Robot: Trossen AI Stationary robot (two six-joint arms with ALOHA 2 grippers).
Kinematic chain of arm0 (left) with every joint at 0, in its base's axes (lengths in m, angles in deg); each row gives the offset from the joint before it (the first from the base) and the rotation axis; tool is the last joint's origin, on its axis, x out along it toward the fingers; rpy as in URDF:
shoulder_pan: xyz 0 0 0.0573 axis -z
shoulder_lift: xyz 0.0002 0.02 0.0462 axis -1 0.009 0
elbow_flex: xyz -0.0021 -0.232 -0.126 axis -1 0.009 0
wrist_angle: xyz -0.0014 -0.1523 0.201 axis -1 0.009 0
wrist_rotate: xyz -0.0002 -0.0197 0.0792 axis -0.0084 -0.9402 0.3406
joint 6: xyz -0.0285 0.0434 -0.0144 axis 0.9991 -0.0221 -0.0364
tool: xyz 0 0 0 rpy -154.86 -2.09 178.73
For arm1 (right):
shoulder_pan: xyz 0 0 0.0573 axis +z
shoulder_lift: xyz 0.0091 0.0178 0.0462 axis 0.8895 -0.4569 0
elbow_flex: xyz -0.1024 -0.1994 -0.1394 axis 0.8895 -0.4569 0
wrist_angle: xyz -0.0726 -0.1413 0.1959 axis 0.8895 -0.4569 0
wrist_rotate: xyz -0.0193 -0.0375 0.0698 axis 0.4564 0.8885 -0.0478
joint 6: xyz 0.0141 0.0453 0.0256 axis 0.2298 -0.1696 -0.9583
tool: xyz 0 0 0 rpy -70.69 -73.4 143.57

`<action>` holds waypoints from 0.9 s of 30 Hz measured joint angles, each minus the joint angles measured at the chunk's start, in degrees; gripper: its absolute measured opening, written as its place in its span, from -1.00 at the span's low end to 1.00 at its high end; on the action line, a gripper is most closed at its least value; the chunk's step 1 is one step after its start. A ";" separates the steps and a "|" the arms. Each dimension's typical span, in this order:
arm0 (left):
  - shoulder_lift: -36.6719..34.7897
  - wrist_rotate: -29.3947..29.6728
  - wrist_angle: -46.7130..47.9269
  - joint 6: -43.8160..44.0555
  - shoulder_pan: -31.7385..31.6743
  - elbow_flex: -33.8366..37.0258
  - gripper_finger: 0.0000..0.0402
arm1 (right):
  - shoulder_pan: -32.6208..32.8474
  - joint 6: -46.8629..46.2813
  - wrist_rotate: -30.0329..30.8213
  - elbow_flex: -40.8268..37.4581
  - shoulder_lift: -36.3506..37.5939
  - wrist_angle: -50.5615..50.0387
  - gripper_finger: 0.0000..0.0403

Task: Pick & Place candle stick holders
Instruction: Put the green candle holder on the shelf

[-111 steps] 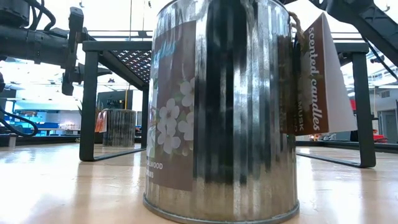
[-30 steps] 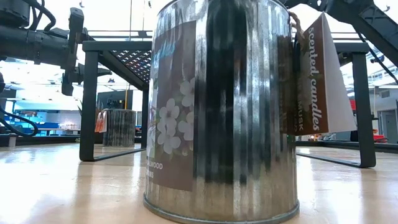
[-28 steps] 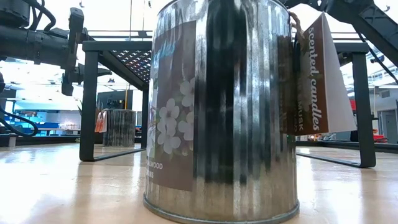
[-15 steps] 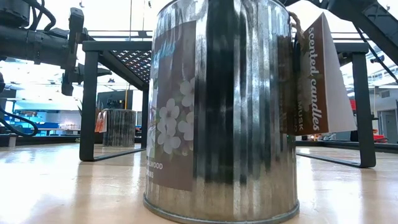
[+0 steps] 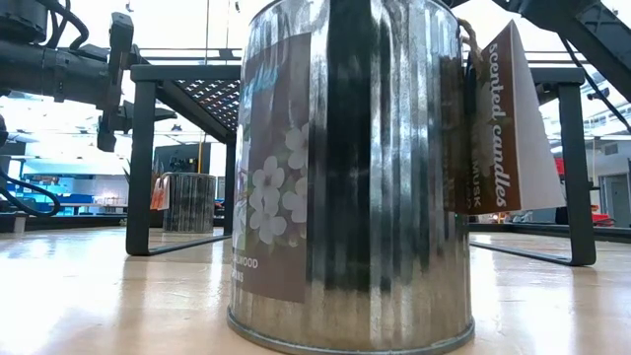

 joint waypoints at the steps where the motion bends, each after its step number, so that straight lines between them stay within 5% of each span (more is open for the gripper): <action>1: 0.00 0.00 0.00 0.02 0.00 0.00 0.13 | 0.05 0.02 -0.05 0.00 -0.05 -0.38 -0.18; 27: 0.00 0.00 0.05 -0.07 0.00 0.00 0.13 | -0.11 -0.44 0.28 0.04 -3.44 2.25 -0.19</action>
